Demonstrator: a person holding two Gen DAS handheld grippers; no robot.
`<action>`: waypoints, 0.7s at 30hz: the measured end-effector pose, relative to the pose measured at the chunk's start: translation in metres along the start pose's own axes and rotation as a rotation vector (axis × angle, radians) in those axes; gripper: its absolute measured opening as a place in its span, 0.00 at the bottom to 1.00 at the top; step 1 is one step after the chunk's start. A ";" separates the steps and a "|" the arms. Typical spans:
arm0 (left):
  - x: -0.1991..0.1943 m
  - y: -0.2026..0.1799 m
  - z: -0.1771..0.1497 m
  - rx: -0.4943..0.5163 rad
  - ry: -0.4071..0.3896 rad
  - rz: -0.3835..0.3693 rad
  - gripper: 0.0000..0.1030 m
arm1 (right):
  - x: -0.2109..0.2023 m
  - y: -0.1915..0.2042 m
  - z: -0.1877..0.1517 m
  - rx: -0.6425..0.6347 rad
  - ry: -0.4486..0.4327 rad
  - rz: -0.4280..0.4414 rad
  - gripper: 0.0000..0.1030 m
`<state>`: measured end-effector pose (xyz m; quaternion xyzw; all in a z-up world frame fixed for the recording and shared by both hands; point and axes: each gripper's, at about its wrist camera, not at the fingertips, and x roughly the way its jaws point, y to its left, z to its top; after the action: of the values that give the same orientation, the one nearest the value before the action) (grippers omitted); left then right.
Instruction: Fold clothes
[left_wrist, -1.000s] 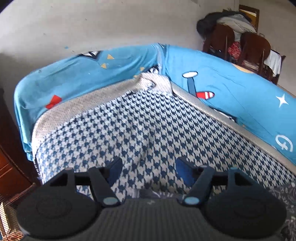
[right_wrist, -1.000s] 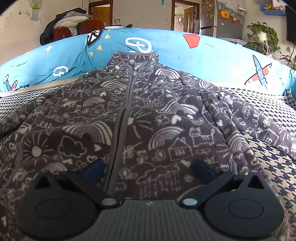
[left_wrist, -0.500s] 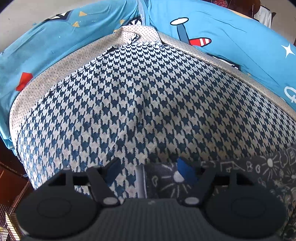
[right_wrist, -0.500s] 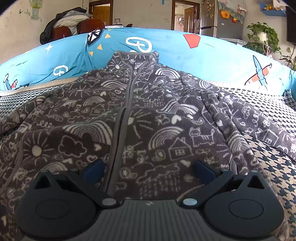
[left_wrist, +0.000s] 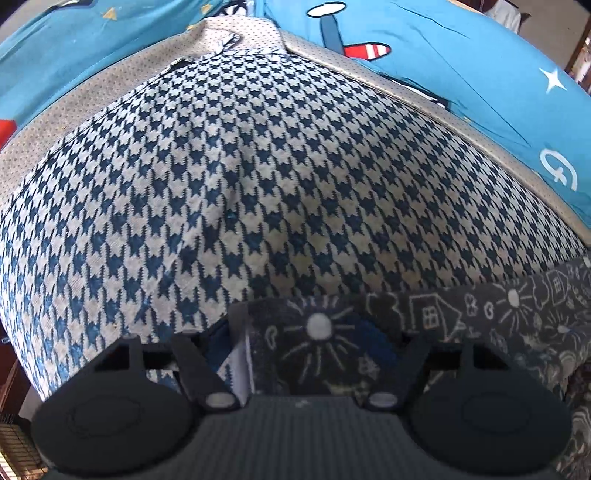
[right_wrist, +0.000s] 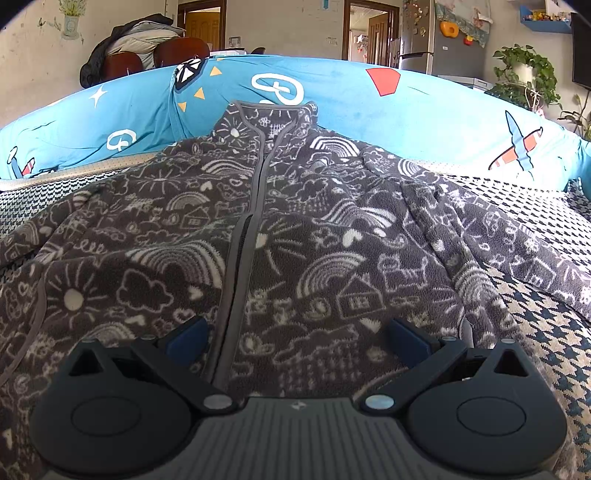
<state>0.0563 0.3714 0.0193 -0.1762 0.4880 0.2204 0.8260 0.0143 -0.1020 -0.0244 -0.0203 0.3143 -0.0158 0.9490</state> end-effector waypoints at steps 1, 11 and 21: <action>0.000 -0.006 -0.002 0.024 -0.006 0.007 0.58 | 0.000 0.000 0.000 0.000 0.000 0.000 1.00; -0.023 -0.060 -0.019 0.221 -0.221 0.113 0.10 | 0.000 0.000 0.000 -0.003 0.001 -0.003 1.00; -0.066 -0.087 0.010 0.146 -0.550 0.371 0.10 | 0.000 0.001 0.000 -0.006 0.000 -0.009 1.00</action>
<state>0.0825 0.2903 0.0889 0.0412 0.2851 0.3708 0.8829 0.0143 -0.1007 -0.0249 -0.0247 0.3141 -0.0193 0.9489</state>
